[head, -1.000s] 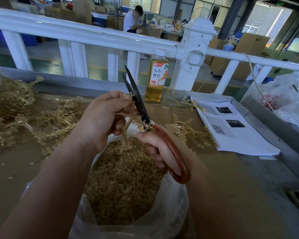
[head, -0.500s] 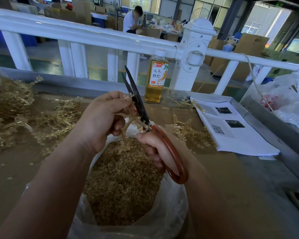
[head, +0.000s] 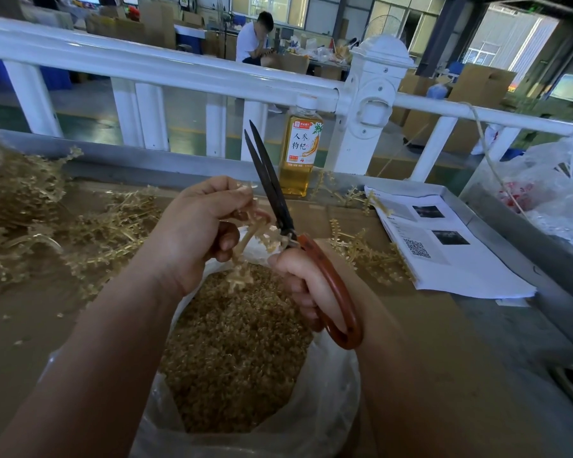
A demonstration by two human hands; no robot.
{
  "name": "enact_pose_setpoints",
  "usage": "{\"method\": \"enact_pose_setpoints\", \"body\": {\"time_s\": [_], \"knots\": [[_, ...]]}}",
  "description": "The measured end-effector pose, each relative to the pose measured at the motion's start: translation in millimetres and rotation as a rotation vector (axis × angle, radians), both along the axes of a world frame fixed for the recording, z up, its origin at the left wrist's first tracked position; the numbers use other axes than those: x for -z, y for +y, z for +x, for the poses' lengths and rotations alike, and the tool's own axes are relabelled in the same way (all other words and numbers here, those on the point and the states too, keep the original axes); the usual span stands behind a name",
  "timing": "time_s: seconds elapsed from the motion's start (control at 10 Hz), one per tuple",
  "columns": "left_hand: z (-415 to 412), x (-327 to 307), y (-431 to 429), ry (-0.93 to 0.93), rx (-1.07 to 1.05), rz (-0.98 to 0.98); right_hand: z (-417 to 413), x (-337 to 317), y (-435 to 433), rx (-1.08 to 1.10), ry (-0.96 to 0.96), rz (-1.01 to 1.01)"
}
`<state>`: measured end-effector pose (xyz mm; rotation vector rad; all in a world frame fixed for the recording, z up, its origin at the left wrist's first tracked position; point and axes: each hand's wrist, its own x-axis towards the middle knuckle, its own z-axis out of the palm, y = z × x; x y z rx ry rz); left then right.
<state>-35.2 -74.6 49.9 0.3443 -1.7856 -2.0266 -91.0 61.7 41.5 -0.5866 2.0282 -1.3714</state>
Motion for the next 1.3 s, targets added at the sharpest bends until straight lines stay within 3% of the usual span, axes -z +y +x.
{"method": "enact_pose_setpoints", "body": {"time_s": [0.1,0.3,0.4,0.7,0.9,1.1,1.3], "knots": [[1,2,-7,-0.004,-0.057,-0.025,1,-6,2,0.033,-0.117,-0.073],[1,4,-18,-0.007,-0.135,-0.079,-8,-2,6,0.097,0.044,-0.065],[0,5,-13,-0.033,-0.087,-0.161,-2,-2,6,0.090,0.002,-0.173],[-7,13,3,-0.082,0.008,-0.366,-3,-1,0,0.088,0.056,-0.194],[-6,13,4,-0.055,-0.036,-0.297,-11,7,0,0.211,0.170,-0.300],[-4,11,-2,-0.107,-0.130,-0.219,-18,8,3,0.420,0.111,-0.533],[-1,9,9,-0.367,0.197,-0.277,-23,9,5,0.549,0.168,-0.627]]}}
